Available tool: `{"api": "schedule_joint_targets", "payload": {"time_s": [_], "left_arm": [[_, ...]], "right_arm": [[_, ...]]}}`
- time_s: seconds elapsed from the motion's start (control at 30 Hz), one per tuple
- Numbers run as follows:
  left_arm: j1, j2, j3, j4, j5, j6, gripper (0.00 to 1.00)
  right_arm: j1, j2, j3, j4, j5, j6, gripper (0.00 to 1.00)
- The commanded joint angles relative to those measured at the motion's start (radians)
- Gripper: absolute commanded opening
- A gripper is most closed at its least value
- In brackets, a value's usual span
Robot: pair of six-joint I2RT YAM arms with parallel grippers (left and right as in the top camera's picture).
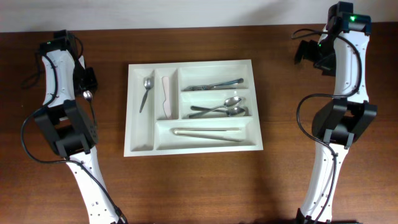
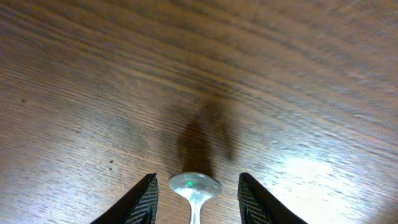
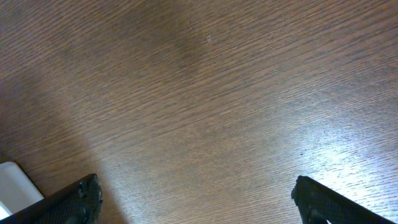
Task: Pack container
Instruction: 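Lower the left gripper and grasp the last steel spoon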
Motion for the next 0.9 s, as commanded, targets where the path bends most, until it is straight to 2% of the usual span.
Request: {"api": "schedule_joint_targets", "payload": {"time_s": [0.0,0.2,0.23,0.3,0.37,0.53,0.63,0.87], "left_arm": [[0.004,0.03,0.0,-0.01,-0.029,0.016,0.44],[0.004,0.032,0.0,-0.009,-0.029,0.016,0.43],[0.004,0.032,0.0,-0.009,-0.029,0.016,0.39],[0.003,0.032,0.0,-0.009,-0.029,0.016,0.24],[0.004,0.032,0.0,-0.009,-0.029,0.016,0.14],[0.003,0.032,0.0,-0.009,-0.029,0.016,0.12],[0.003,0.032,0.0,-0.01,-0.028,0.016,0.06],[0.003,0.031,0.0,-0.017,-0.028,0.016,0.01]], "right_arm": [[0.002,0.003,0.018,0.0,0.002,0.013,0.99],[0.002,0.003,0.018,0.0,0.002,0.013,0.99],[0.002,0.003,0.018,0.0,0.002,0.013,0.99],[0.002,0.003,0.018,0.0,0.002,0.013,0.99],[0.002,0.003,0.018,0.0,0.002,0.013,0.99],[0.002,0.003,0.018,0.0,0.002,0.013,0.99],[0.002,0.003,0.018,0.0,0.002,0.013,0.99],[0.002,0.003,0.018,0.0,0.002,0.013,0.99]]}}
